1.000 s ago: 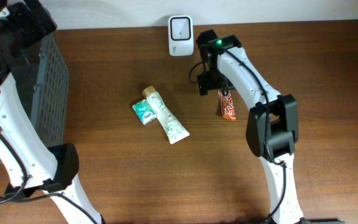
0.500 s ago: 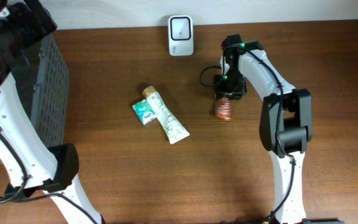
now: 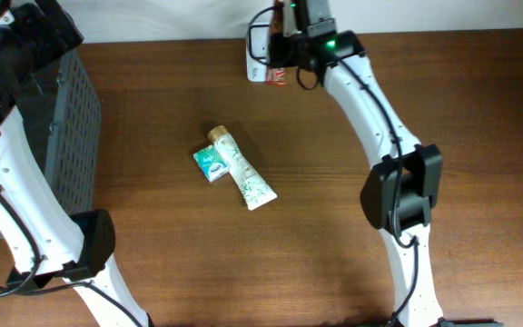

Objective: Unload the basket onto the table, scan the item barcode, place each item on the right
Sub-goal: 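Hold the red-orange packet up in front of the white scanner, then carry the red-orange packet right and release it at the table edge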

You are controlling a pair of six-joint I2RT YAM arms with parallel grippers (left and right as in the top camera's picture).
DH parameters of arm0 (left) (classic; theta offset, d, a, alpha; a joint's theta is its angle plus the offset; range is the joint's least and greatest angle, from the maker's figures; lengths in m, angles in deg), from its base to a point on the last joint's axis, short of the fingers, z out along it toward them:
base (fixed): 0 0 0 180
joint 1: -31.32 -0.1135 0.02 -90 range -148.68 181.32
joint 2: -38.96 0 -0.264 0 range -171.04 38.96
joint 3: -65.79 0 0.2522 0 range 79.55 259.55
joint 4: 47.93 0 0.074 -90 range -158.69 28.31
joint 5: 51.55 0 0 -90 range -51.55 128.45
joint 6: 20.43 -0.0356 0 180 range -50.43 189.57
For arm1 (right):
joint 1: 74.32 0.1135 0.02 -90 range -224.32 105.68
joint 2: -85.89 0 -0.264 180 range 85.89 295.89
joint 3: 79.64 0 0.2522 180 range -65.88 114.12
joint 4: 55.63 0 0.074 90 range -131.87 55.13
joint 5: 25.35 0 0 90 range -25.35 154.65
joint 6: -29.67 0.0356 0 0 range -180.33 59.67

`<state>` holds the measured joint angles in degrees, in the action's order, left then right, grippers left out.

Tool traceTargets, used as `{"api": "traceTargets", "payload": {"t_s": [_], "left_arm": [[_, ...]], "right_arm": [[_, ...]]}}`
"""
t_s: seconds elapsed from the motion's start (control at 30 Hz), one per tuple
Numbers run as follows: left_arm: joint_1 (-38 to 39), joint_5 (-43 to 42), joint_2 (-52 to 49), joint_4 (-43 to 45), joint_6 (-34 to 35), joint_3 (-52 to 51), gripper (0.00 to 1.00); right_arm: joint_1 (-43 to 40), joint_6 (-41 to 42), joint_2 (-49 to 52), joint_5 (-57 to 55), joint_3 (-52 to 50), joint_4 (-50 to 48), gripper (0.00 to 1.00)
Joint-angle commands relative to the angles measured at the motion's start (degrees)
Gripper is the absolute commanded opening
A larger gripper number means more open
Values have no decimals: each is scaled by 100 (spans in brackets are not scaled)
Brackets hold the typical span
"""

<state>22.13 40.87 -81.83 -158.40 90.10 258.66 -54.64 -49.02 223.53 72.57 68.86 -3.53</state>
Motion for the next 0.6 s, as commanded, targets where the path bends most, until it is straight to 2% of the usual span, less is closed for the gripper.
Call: {"api": "traceTargets", "payload": {"t_s": [0.0,0.17,0.33,0.4,0.5,0.57], "left_arm": [[-42,39,81,0,-90,20,99],[-42,39,81,0,-90,20,99],[-42,39,81,0,-92,20,99],[-42,39,81,0,-90,20,99],[-42,39,81,0,-90,20,99],[-42,39,81,0,-90,20,99]], "right_arm": [[271,-549,177,-1285,48,-442,4],[280,-555,564,-1445,48,-977,4],[-55,-308,304,-1867,50,-765,4],[-568,103,-63,-2492,52,-208,4],[-1388,321,-348,-2774,52,636,4],[-2387,614,-382,-2953,52,1606,4]]}}
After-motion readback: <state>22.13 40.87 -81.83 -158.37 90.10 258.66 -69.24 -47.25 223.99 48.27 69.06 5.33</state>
